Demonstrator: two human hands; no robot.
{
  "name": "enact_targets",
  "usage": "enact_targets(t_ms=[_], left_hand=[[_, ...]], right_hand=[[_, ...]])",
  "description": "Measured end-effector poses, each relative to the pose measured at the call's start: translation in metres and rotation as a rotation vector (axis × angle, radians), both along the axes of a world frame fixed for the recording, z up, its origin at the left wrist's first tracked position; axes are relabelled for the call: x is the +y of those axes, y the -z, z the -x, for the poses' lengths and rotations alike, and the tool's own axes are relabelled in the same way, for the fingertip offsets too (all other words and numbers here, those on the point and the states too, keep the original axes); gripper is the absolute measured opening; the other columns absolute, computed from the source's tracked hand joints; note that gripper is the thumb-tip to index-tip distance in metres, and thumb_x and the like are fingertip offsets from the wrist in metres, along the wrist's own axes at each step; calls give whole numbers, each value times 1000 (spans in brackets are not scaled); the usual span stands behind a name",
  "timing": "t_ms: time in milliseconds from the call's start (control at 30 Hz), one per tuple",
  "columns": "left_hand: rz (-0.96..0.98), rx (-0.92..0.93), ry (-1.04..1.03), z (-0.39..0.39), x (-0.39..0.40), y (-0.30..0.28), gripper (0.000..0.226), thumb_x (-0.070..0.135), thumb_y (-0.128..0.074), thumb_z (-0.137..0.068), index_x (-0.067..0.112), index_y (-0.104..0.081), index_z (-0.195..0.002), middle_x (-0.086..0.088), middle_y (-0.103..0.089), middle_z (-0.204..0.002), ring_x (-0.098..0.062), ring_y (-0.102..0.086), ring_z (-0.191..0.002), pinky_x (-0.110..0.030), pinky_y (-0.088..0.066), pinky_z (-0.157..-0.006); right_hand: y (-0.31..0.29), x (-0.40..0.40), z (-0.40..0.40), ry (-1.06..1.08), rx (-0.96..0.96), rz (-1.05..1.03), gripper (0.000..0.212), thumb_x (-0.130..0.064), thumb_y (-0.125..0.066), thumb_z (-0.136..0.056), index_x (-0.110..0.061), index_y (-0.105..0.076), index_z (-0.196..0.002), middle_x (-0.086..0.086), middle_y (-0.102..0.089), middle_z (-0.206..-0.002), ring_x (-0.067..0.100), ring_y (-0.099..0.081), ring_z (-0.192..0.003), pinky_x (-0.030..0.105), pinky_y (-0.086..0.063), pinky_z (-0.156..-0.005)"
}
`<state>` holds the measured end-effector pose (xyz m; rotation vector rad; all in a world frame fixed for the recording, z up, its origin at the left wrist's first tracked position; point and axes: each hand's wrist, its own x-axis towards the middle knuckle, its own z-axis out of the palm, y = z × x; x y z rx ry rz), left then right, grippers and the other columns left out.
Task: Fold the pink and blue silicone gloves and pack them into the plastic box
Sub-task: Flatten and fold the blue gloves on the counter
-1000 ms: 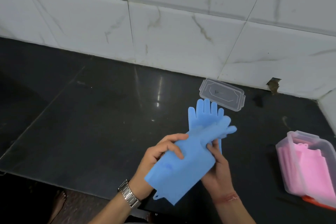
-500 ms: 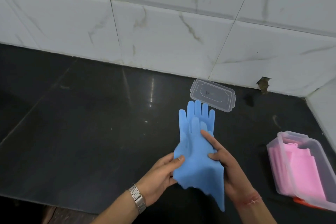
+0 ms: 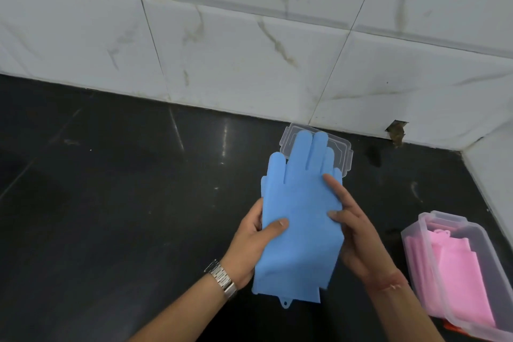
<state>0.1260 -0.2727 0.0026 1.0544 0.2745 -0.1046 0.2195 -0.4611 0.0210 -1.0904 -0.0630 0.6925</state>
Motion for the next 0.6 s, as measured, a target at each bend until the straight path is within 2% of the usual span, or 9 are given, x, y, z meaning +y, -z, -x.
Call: enact_targets(t_ms=[100,167,233,333,400,500,600], left_hand=[[-109,321,-97,-21,-2,29,35,10,-64,-90,13,-55,-124,-12,-70,-111,-31,-70,-95,-42,-58,-79],[-242,415,-65,-25,0,46,34,11,-62,-90,14,-54,-123,-11,-69,-107,-27,-70,-92,-40,-58,-78],[-341,417,-20,-24,2,55,33,13,-62,-89,18,-54,-121,-8,-69,-105,-23,-70,-91,-40,-58,-80],[-357,422,2,-21,2,60,23,15,-62,-89,20,-54,-111,-5,-69,-104,-21,-70,-90,-44,-58,-83],[-329,394,-11,-22,1,61,21,15,-62,-90,20,-53,-109,-3,-71,-106,-21,-71,-92,-44,-58,-83],[-282,250,-48,-24,-4,53,21,18,-61,-92,22,-52,-111,2,-74,-104,-17,-71,-94,-41,-59,-82],[-362,246,-73,-25,-9,50,19,20,-61,-92,23,-51,-108,2,-74,-101,-16,-71,-93,-41,-58,-82]], right_hand=[[30,5,-17,70,85,256,53,-2,-49,-97,-32,-51,-140,0,-62,-133,25,-65,-113,39,-59,-78],[51,2,-17,66,83,383,57,-7,-53,-97,-34,-40,-146,-5,-62,-132,20,-66,-111,36,-59,-75],[64,-2,-14,60,63,413,63,-9,-59,-94,-38,-38,-146,-12,-59,-134,14,-64,-112,32,-59,-73],[66,-1,-13,48,28,435,65,-6,-63,-91,-38,-40,-143,-18,-57,-132,11,-62,-113,29,-59,-72],[63,4,-15,60,-32,470,64,2,-60,-90,-36,-45,-140,-14,-55,-134,13,-60,-115,28,-59,-75],[53,10,-23,98,-172,433,64,12,-52,-88,-31,-54,-136,-14,-58,-134,10,-61,-117,25,-57,-81],[48,16,-33,112,-203,395,64,12,-50,-88,-29,-56,-136,-14,-59,-135,7,-61,-117,26,-57,-85]])
